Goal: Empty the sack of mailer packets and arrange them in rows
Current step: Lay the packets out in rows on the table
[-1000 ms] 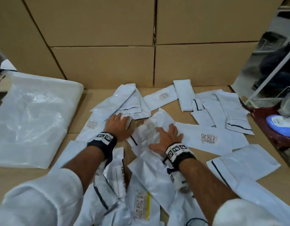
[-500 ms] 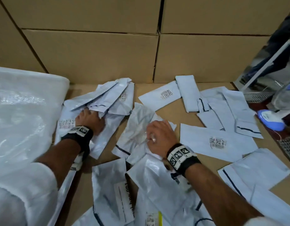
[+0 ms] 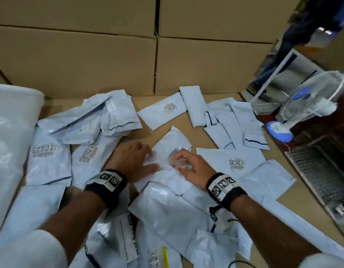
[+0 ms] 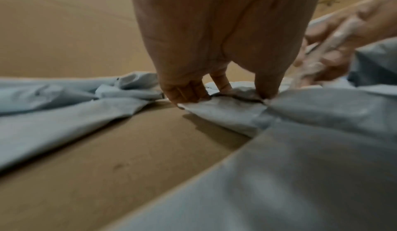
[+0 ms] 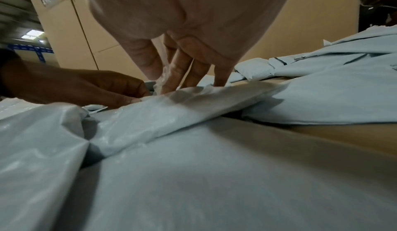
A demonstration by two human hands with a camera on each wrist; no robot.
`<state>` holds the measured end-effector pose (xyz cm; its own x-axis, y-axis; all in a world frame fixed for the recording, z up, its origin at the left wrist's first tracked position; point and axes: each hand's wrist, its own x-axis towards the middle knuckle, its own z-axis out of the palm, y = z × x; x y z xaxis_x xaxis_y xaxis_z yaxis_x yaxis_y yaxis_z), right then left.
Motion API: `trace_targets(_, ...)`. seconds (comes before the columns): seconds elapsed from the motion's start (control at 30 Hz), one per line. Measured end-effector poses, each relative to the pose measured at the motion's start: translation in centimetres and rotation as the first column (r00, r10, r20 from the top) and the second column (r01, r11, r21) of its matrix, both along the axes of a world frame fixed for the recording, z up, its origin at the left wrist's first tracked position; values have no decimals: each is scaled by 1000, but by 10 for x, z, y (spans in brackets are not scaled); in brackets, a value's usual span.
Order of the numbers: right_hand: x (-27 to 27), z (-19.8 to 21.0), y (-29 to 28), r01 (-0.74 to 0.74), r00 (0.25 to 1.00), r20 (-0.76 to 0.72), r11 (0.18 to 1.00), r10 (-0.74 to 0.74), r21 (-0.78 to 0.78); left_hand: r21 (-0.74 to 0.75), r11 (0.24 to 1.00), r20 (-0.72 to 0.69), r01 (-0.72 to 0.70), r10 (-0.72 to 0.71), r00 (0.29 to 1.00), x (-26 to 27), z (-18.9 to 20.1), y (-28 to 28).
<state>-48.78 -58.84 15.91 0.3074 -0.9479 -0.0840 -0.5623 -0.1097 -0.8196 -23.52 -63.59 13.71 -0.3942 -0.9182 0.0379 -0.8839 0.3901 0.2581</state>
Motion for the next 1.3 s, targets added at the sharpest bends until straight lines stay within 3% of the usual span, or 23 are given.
trace_targets(0.1, -7, 0, 8, -27, 999, -35, 1000, 27, 1, 82, 997, 13, -14, 13, 1000, -4, 4, -4)
trace_targets(0.17, -18, -3, 7, -26, 981, -196, 998, 15, -55, 109, 994, -23, -27, 30, 999, -3, 9, -8)
trace_targets(0.23, -38, -14, 0, -38, 884, -467, 993, -19, -114, 136, 988, -211, -75, 103, 972, 3, 12, -11)
trace_targets(0.3, -57, -22, -5, 10, 804, -592, 998, -42, -58, 111, 972, -321, -205, 230, 919, 14, 6, -16)
trace_targets(0.4, -79, -19, -11, 38, 805, -589, 998, -64, -57, 102, 903, -230, -416, 429, 874, 25, -2, -11)
trace_targets(0.5, -104, -11, -14, 48, 825, -559, 996, -79, -70, 98, 854, -36, -511, 516, 856, 19, 2, 1)
trace_targets(0.6, -132, -6, -17, 249, 798, -528, 957, -289, -148, -13, 913, 121, -409, 407, 905, 5, 15, 19)
trace_targets(0.73, -130, -2, -18, 232, 737, -659, 972, -150, 39, 114, 937, 234, -329, 296, 926, -17, 23, 33)
trace_targets(0.83, -97, 18, -16, 194, 710, -686, 981, -160, -28, 221, 902, 317, -371, 293, 902, -35, 27, 38)
trace_targets(0.9, -66, 23, -18, 106, 736, -655, 985, -170, -137, 254, 895, 336, -367, 274, 901, -41, 27, 43)
trace_targets(0.97, -32, 16, -13, -94, 823, -568, 989, 14, -112, 253, 913, 254, -321, 257, 932, -40, 20, 48)
trace_targets(1.0, -17, 10, -10, -214, 824, -547, 975, 151, -53, 237, 924, 209, -300, 253, 945, -38, 15, 51)
trace_targets(1.07, 5, -2, -3, -408, 729, -604, 913, 322, -5, 220, 934, 181, -280, 243, 953, -30, 8, 56)
trace_targets(1.1, 11, -6, -1, -441, 693, -645, 897, 322, -26, 225, 934, 207, -276, 231, 951, -26, 5, 58)
trace_targets(1.2, 11, -11, -3, -349, 725, -666, 927, 173, -139, 217, 936, 303, -278, 206, 930, -18, 1, 57)
trace_targets(1.3, -8, -18, -11, -194, 753, -653, 975, 78, -107, 167, 946, 326, -278, 213, 921, -18, -2, 54)
